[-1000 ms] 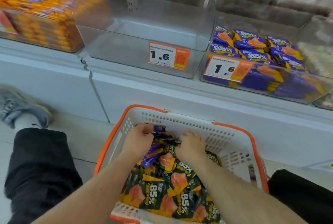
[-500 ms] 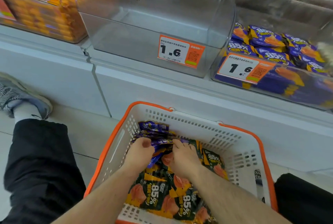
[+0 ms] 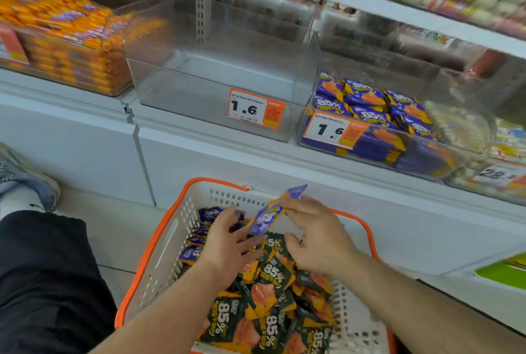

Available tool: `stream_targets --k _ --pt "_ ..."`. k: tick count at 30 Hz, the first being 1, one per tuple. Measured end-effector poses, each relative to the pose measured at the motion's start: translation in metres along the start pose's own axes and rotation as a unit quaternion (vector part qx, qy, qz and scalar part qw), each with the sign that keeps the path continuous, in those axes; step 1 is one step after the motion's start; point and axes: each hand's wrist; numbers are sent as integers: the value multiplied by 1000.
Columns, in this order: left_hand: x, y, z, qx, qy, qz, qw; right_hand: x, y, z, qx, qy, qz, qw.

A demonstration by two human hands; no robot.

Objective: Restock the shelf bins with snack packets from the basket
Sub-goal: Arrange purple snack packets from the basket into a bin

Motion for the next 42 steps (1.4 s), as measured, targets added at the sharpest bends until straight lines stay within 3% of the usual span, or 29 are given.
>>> stream_targets --k 2,4,9,12,15,17,21,27,32,36,39,42 --pt "-6 10 6 17 -56 67 996 1 -8 3 -13 -29 8 999" --pt "-7 21 14 37 -34 29 998 3 -12 7 -21 -53 6 998" --pt "-21 32 21 -62 152 -41 986 11 -35 13 -49 -100 56 992" --pt "-45 39 37 -63 297 -211 929 12 -56 6 -90 -111 64 988" --pt "-71 55 58 10 368 -318 874 7 -75 -10 -72 -104 79 989" --pt "-83 71 69 60 373 -352 856 7 -82 -19 -48 -82 88 992" --pt "-94 101 81 119 351 -352 860 9 -83 -25 -52 -44 94 993" --pt "-108 130 88 188 311 -359 860 3 -84 -26 -121 13 93 988" --pt "-130 175 87 87 456 -326 824 -9 -94 -47 -202 15 85 976" --pt "-166 209 67 -46 589 -339 732 -27 -114 -82 -307 15 87 948" --pt "-178 218 41 -39 567 -424 705 -48 -131 -119 -316 114 79 939" --pt "-171 213 19 -39 545 -527 650 -72 -142 -160 -223 270 53 935"
Point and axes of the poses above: each hand's wrist, its own z-axis away from the middle knuckle, its own y-axis out of the palm, x = y × z, and after that the axes turned 14 degrees about -x, right-handed
